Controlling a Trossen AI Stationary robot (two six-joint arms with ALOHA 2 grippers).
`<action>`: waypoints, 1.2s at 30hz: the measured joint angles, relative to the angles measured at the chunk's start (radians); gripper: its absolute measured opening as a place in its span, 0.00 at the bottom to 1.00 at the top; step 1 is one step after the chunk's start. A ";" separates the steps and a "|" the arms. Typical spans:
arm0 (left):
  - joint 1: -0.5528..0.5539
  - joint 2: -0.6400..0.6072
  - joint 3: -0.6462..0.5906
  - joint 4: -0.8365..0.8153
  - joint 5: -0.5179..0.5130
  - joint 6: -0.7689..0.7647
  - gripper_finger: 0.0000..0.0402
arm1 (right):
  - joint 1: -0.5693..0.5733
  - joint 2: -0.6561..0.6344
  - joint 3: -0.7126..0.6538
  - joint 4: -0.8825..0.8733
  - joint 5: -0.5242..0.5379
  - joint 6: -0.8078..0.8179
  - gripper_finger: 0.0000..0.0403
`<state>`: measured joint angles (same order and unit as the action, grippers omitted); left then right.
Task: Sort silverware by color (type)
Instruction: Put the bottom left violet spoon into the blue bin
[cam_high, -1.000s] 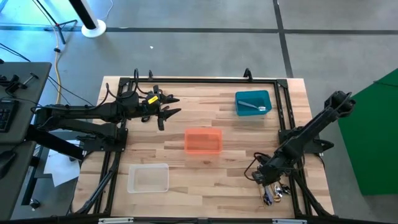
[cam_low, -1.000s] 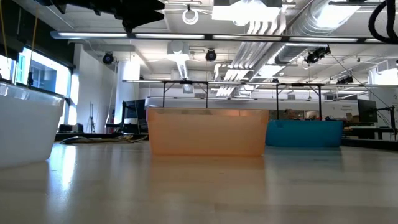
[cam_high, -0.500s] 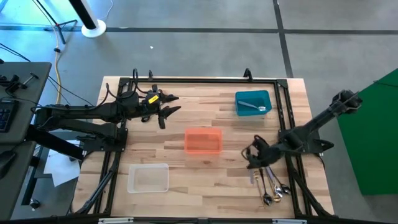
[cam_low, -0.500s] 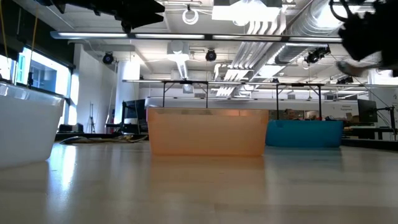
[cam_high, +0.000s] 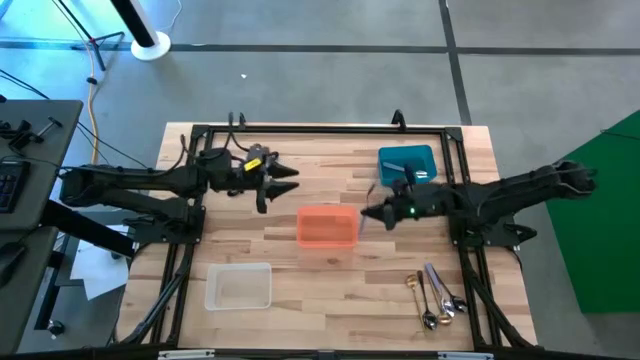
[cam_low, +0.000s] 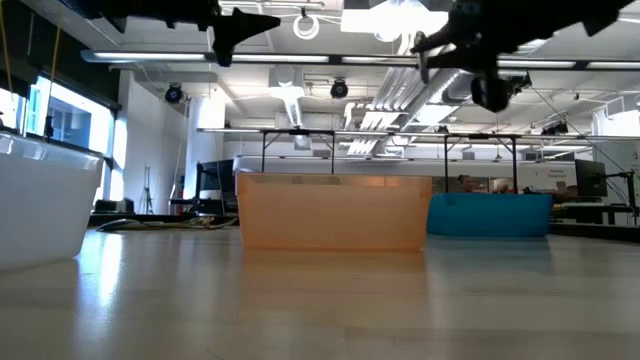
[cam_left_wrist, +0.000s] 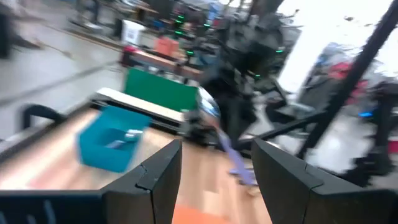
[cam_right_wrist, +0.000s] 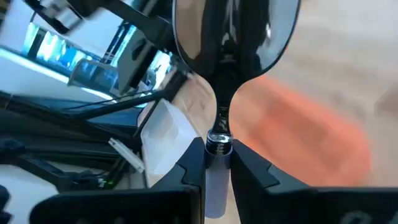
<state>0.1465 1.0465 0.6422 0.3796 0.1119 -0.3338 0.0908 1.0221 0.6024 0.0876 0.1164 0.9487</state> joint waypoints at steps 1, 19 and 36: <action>-0.002 0.016 0.000 0.017 0.016 -0.013 0.45 | -0.025 0.005 0.024 -0.004 -0.024 -0.053 0.09; 0.014 0.095 0.024 0.238 0.032 -0.056 0.45 | -0.255 0.242 0.578 -0.332 -0.270 -0.740 0.09; 0.016 0.094 0.095 0.080 0.032 0.075 0.45 | -0.261 0.287 0.586 -0.282 -0.311 -0.787 0.09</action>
<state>0.1627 1.1404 0.7372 0.4599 0.1436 -0.2592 -0.1699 1.3090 1.1883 -0.1948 -0.1945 0.1612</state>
